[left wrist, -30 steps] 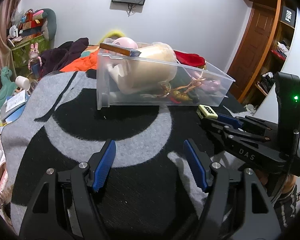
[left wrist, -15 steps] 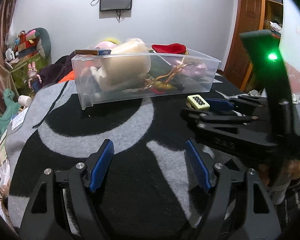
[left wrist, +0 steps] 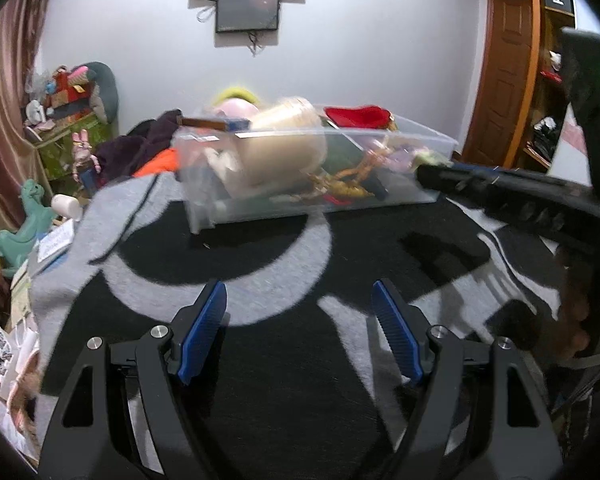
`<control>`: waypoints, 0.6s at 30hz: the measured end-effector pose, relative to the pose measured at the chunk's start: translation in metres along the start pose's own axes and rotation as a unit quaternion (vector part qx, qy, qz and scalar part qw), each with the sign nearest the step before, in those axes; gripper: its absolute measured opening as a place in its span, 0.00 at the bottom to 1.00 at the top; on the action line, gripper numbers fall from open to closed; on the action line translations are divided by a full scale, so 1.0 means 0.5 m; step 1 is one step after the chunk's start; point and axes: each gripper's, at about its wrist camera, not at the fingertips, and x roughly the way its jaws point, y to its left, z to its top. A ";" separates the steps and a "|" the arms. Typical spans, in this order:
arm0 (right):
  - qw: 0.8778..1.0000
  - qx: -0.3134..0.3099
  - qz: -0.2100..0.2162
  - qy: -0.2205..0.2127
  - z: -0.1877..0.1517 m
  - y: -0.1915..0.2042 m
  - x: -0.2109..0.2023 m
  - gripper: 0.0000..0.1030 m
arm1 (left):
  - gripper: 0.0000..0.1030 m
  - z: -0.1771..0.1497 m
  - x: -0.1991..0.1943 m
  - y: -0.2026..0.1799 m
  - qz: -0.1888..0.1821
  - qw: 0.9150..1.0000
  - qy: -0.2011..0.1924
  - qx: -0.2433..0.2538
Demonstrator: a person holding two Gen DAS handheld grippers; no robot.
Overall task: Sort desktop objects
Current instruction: 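Lift the mahjong tile with right tool over the clear box, then open right tool to drop the mahjong tile into the box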
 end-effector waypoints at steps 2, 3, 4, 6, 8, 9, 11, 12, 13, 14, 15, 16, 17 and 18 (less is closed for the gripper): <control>1.000 0.000 -0.001 -0.012 0.019 0.007 -0.003 0.21 | 0.78 0.004 -0.007 0.010 0.009 1.000 -0.008 -0.007; 1.000 0.000 -0.006 -0.017 0.027 0.005 -0.003 0.21 | 0.80 0.005 -0.010 0.014 0.011 1.000 -0.011 -0.011; 1.000 0.001 -0.014 -0.019 0.034 0.004 0.000 0.21 | 0.81 0.006 -0.013 0.019 0.010 1.000 -0.014 -0.015; 0.998 0.008 -0.053 -0.019 0.058 0.005 0.027 0.21 | 0.85 0.007 -0.015 0.025 0.006 1.000 -0.016 -0.021; 0.998 0.016 -0.066 -0.015 0.077 -0.005 0.053 0.21 | 0.85 0.008 -0.016 0.031 0.002 0.999 -0.017 -0.028; 0.998 0.020 -0.065 -0.011 0.086 -0.006 0.068 0.21 | 0.85 0.007 -0.016 0.034 0.001 0.999 -0.017 -0.031; 0.998 0.023 -0.065 -0.006 0.095 -0.006 0.087 0.21 | 0.87 0.006 -0.013 0.038 0.001 0.999 -0.013 -0.034; 0.998 0.021 -0.066 -0.003 0.098 -0.004 0.098 0.22 | 0.88 0.006 -0.013 0.039 0.003 0.999 -0.012 -0.035; 0.997 0.019 -0.069 -0.001 0.097 -0.003 0.101 0.21 | 0.88 0.005 -0.013 0.041 0.004 0.999 -0.011 -0.037; 0.997 0.018 -0.074 -0.002 0.096 0.000 0.105 0.22 | 0.88 0.005 -0.013 0.042 0.004 0.999 -0.011 -0.038; 0.997 0.018 -0.079 -0.004 0.096 0.003 0.108 0.22 | 0.89 0.005 -0.013 0.043 0.003 0.999 -0.011 -0.040; 0.997 0.017 -0.082 -0.005 0.093 0.005 0.108 0.22 | 0.89 0.006 -0.014 0.045 -0.002 0.999 -0.010 -0.044; 0.996 0.018 -0.083 -0.006 0.092 0.005 0.107 0.22 | 0.89 0.006 -0.014 0.045 -0.005 0.999 -0.010 -0.046; 0.996 0.019 -0.082 -0.005 0.093 0.005 0.107 0.23 | 0.89 0.006 -0.014 0.046 -0.010 0.999 -0.009 -0.050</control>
